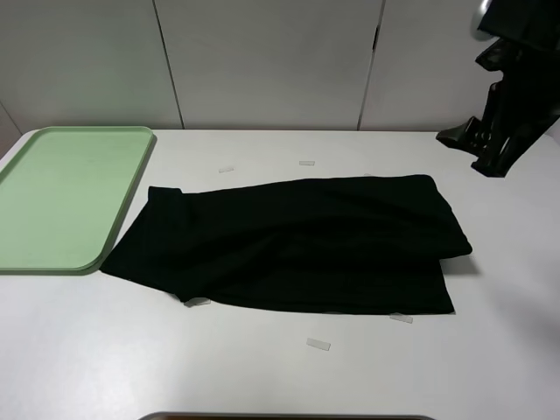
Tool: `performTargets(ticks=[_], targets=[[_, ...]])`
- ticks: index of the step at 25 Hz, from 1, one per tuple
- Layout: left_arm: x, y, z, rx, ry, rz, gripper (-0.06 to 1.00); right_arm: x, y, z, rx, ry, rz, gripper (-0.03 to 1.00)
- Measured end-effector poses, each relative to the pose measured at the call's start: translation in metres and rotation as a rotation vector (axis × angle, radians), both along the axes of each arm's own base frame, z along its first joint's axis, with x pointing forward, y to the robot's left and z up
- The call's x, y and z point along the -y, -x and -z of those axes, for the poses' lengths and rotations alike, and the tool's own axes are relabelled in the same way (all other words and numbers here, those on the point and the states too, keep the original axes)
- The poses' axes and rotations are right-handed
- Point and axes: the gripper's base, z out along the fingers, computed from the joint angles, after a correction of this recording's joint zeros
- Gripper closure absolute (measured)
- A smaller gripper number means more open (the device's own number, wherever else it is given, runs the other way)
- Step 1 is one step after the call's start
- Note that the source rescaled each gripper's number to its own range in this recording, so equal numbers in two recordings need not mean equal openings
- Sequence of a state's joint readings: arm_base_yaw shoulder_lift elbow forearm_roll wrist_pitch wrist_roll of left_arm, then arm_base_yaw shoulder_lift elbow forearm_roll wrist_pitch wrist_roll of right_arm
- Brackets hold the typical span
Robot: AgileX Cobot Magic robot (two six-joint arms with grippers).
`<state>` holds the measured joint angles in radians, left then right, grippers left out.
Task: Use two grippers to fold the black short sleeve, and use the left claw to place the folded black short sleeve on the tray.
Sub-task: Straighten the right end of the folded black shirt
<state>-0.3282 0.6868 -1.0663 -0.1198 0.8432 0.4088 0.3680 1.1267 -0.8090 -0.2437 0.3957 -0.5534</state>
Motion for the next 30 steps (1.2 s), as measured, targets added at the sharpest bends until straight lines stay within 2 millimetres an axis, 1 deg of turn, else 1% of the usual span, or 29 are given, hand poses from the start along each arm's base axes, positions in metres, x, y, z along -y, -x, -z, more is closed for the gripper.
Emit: performTargets(ticks=[3, 7, 8, 11, 12, 13, 15, 16, 17, 20, 27, 28, 30], targets=[[-0.008, 0.037, 0.005, 0.044, 0.061, 0.029, -0.05, 0.002, 0.005, -0.007, 0.005, -0.097, 0.059, 0.05], [-0.022, 0.082, 0.022, 0.162, 0.108, 0.044, -0.05, 0.003, 0.007, -0.009, -0.008, -0.188, 0.119, 0.05], [-0.025, 0.092, 0.028, 0.187, 0.115, 0.046, -0.05, 0.003, 0.007, -0.009, -0.012, -0.199, 0.126, 0.05], [-0.031, 0.110, 0.047, 0.214, 0.130, 0.048, -0.05, 0.002, 0.007, -0.009, -0.019, -0.222, 0.140, 0.05], [-0.032, 0.114, 0.055, 0.203, 0.135, 0.046, -0.05, 0.002, 0.007, -0.009, -0.020, -0.226, 0.142, 0.05], [-0.032, 0.114, 0.055, 0.203, 0.135, 0.046, -0.05, 0.002, 0.007, -0.009, -0.020, -0.226, 0.142, 0.05], [-0.034, 0.118, 0.069, 0.169, 0.141, 0.043, -0.05, 0.002, 0.008, -0.009, -0.026, -0.240, 0.147, 0.05], [-0.035, 0.123, 0.082, 0.151, 0.142, 0.042, -0.05, 0.002, 0.008, -0.009, -0.028, -0.245, 0.148, 0.05], [-0.035, 0.123, 0.082, 0.151, 0.142, 0.042, -0.05, 0.001, 0.008, -0.009, -0.034, -0.257, 0.151, 0.05], [-0.036, 0.126, 0.099, 0.123, 0.151, 0.037, -0.05, 0.001, 0.008, -0.009, -0.041, -0.274, 0.156, 0.05], [-0.033, 0.120, 0.120, 0.015, 0.117, 0.036, -0.05, 0.000, 0.008, -0.009, -0.052, -0.299, 0.162, 0.05], [-0.033, 0.120, 0.120, 0.015, 0.117, 0.036, -0.05, 0.000, 0.009, -0.009, -0.054, -0.305, 0.164, 0.05], [-0.032, 0.117, 0.128, -0.018, 0.105, 0.035, -0.05, -0.001, 0.009, -0.009, -0.058, -0.312, 0.166, 0.05]])
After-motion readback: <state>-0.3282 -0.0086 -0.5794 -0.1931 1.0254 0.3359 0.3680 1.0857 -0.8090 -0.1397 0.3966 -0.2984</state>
